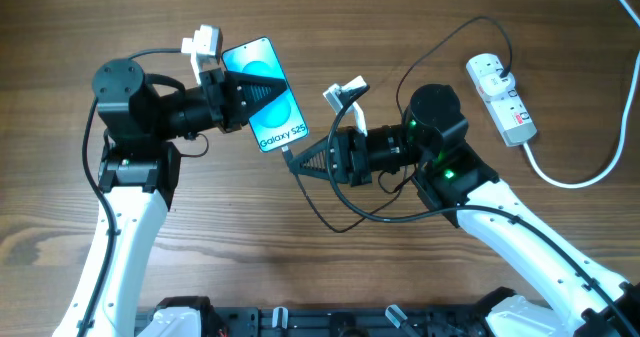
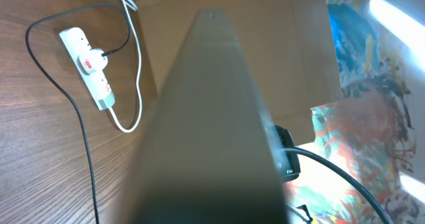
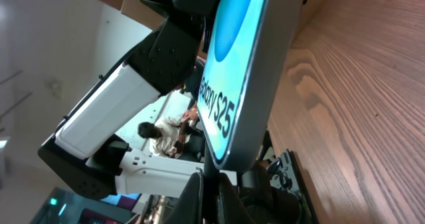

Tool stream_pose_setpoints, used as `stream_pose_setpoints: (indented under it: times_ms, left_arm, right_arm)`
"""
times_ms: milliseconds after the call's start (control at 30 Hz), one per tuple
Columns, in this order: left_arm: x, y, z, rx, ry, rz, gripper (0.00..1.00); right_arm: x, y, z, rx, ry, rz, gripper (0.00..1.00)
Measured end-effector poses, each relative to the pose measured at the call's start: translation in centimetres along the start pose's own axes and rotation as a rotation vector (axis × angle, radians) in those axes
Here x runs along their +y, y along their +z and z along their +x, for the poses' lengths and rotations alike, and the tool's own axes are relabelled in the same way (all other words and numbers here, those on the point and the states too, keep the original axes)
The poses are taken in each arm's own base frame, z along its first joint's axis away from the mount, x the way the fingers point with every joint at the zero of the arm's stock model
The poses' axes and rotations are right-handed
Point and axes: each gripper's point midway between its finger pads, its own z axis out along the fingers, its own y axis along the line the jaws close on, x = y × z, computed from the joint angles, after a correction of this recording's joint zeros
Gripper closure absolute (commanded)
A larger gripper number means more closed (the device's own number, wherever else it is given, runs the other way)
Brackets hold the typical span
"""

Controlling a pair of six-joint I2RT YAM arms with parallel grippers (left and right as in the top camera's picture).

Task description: Plug charger to phone and switch on socket

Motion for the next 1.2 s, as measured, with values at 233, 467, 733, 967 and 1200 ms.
stream_pose_setpoints:
  times_ms: [233, 467, 733, 967, 1200]
  left_arm:
    - [0.0, 0.0, 0.0, 0.000, 0.017, 0.000, 0.96]
    - [0.0, 0.0, 0.0, -0.002, 0.026, -0.001, 0.96]
    - [0.0, 0.0, -0.1, -0.003, 0.030, 0.000, 0.96]
    - [0.0, 0.0, -0.3, -0.014, 0.039, -0.003, 0.96]
    - [-0.2, 0.0, -0.6, -0.027, 0.048, -0.004, 0.96]
  right_arm:
    - [0.0, 0.0, 0.0, 0.000, 0.008, -0.001, 0.96]
    - [-0.1, -0.5, -0.2, -0.003, 0.033, 0.000, 0.96]
    - [-0.1, -0.5, -0.3, -0.007, 0.044, 0.002, 0.96]
    - [-0.3, -0.5, -0.9, -0.037, 0.064, 0.013, 0.96]
    - [0.0, -0.6, -1.4, -0.065, 0.063, 0.010, 0.96]
